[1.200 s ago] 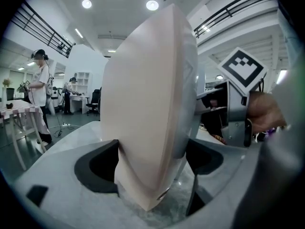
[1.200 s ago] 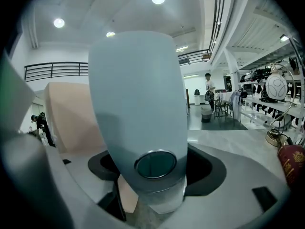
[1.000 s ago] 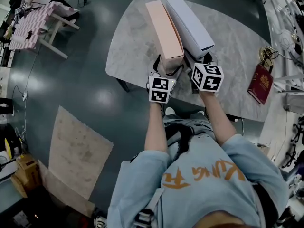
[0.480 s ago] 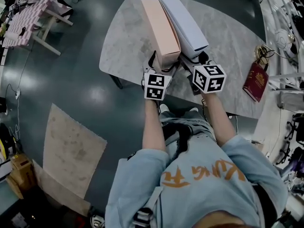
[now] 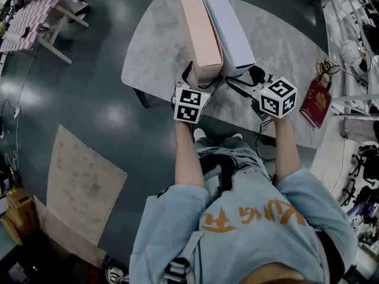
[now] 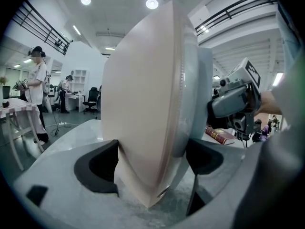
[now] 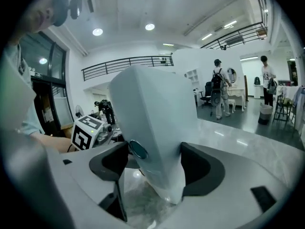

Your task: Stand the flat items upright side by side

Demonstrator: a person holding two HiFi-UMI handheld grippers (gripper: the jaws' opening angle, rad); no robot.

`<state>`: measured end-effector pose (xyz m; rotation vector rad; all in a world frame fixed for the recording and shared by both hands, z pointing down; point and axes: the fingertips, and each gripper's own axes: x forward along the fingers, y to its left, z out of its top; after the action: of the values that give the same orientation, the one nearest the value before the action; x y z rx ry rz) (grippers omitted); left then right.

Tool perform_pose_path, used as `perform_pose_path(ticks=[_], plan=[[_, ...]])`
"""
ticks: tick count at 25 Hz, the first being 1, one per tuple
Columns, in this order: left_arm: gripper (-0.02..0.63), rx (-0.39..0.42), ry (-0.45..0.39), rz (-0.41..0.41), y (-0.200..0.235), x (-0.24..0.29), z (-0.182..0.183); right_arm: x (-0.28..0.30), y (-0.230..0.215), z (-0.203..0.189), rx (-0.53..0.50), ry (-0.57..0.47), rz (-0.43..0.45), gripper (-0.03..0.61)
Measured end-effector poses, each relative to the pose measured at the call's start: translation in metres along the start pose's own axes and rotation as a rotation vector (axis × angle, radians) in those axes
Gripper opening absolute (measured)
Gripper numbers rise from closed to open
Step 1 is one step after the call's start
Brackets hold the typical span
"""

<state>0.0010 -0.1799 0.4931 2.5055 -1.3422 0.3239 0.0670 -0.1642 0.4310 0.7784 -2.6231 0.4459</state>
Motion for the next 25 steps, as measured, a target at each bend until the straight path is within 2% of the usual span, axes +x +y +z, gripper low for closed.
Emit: perform_pose_path(ticks=[3, 7, 14, 25], plan=[[0.459, 0.006, 0.005, -0.015, -0.002, -0.005, -0.001, -0.001, 0.003, 0.001, -0.043, -0.002, 0.003, 0.337], [0.456, 0.007, 0.013, -0.017, -0.004, -0.008, -0.004, 0.005, 0.006, 0.003, -0.046, -0.017, -0.004, 0.336], [0.457, 0.009, 0.023, -0.014, -0.008, -0.011, -0.006, 0.016, 0.002, 0.013, 0.022, -0.054, -0.028, 0.337], [0.463, -0.001, 0.028, 0.091, -0.003, -0.010, -0.008, 0.005, -0.009, 0.010, 0.117, -0.108, -0.041, 0.348]])
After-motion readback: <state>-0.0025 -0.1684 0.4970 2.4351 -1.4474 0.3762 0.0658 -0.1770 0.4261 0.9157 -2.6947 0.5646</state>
